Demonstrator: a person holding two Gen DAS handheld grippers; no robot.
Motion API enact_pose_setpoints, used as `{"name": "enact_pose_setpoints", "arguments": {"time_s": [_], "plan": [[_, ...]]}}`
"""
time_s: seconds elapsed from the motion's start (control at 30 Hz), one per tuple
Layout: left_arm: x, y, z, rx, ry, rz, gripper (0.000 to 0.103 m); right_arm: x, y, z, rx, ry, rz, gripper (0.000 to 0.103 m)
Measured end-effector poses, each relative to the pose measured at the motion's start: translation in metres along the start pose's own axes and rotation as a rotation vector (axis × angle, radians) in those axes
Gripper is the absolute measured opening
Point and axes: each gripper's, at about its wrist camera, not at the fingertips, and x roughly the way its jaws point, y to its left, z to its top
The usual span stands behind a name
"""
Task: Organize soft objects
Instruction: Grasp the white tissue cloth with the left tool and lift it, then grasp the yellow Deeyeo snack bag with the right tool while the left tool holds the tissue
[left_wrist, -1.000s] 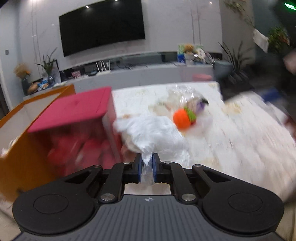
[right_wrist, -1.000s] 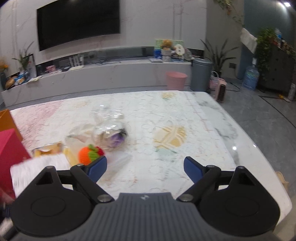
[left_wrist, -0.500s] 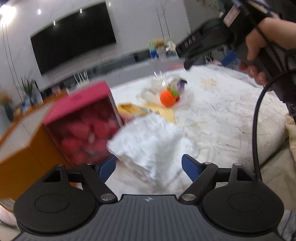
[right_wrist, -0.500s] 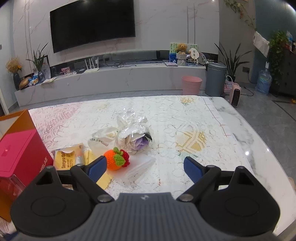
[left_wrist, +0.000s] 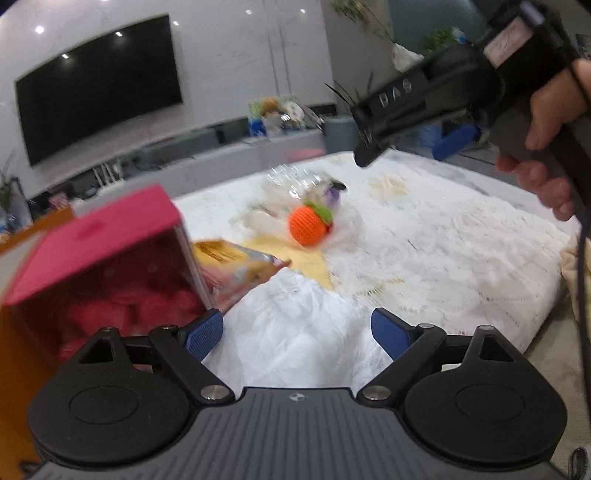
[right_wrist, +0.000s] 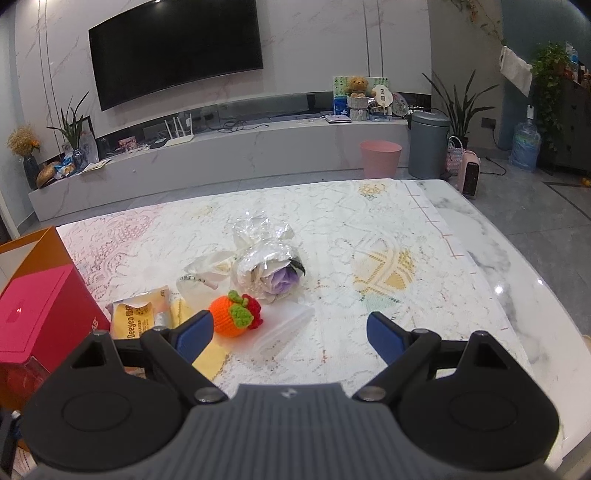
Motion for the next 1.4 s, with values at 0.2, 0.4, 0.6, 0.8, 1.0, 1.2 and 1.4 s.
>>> {"name": "enact_pose_setpoints", "arguments": {"time_s": [0.2, 0.4, 0.6, 0.8, 1.0, 1.2, 1.4], "plan": [[0.019, 0.009, -0.006, -0.046, 0.123, -0.086, 0.103, 0.003, -0.001, -0.002, -0.005, 0.012, -0.012, 0.089], [0.019, 0.008, -0.009, -0.036, 0.129, -0.126, 0.103, 0.008, 0.000, -0.004, -0.010, 0.027, -0.008, 0.089], [0.014, 0.017, -0.012, -0.056, 0.098, -0.110, 0.055, 0.011, 0.006, -0.007, -0.029, 0.031, 0.030, 0.087], [-0.026, 0.034, -0.010, -0.075, 0.035, -0.017, 0.020, 0.023, 0.011, -0.014, -0.012, 0.036, 0.135, 0.085], [-0.068, 0.055, -0.017, -0.126, 0.076, -0.025, 0.020, 0.038, 0.050, -0.027, -0.089, 0.055, 0.244, 0.097], [-0.089, 0.079, -0.039, -0.253, 0.066, -0.024, 0.020, 0.053, 0.089, -0.042, -0.225, 0.034, 0.320, 0.100], [-0.096, 0.105, -0.050, -0.392, 0.058, -0.096, 0.021, 0.079, 0.090, -0.045, -0.282, 0.058, 0.419, 0.100]]}}
